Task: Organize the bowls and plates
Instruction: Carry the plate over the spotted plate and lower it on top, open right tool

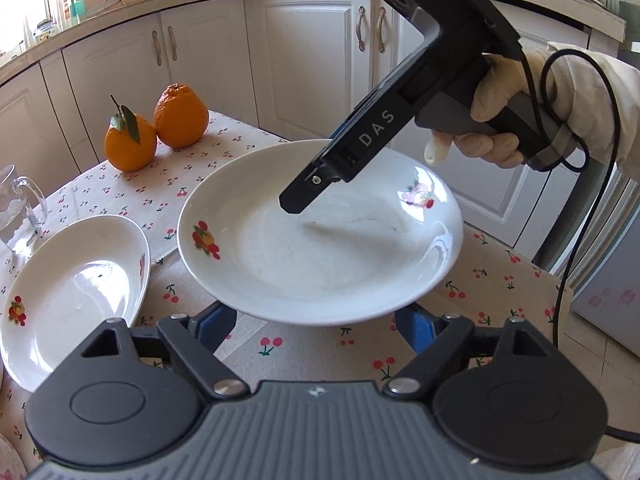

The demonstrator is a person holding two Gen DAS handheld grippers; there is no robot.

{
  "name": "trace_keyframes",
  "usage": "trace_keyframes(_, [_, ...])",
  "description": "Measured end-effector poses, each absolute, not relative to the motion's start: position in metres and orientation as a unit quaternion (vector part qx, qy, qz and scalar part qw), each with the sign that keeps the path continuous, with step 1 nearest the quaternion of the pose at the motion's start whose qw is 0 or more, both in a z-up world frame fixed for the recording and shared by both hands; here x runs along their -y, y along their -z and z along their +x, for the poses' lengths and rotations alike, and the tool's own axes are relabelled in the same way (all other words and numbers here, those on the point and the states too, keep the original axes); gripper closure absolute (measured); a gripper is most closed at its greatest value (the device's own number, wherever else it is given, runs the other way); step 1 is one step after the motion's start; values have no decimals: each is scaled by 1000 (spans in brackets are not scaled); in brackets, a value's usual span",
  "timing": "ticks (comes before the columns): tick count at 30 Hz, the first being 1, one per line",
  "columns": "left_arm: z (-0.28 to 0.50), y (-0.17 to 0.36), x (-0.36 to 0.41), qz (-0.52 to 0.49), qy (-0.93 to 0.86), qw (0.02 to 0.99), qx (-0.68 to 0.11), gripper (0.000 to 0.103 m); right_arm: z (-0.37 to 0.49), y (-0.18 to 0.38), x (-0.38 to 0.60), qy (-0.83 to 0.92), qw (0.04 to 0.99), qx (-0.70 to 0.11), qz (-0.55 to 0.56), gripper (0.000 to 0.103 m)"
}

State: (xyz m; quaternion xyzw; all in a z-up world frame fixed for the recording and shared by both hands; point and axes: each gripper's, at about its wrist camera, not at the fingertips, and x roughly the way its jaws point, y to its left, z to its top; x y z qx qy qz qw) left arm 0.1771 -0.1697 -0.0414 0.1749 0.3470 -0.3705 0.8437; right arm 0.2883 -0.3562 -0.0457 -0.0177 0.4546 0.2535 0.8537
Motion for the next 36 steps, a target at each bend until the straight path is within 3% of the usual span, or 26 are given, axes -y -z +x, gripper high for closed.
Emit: trace_keyframes(36, [188, 51, 180, 180, 383, 838, -344, 16, 253, 46, 380, -193, 859, -473, -10, 21])
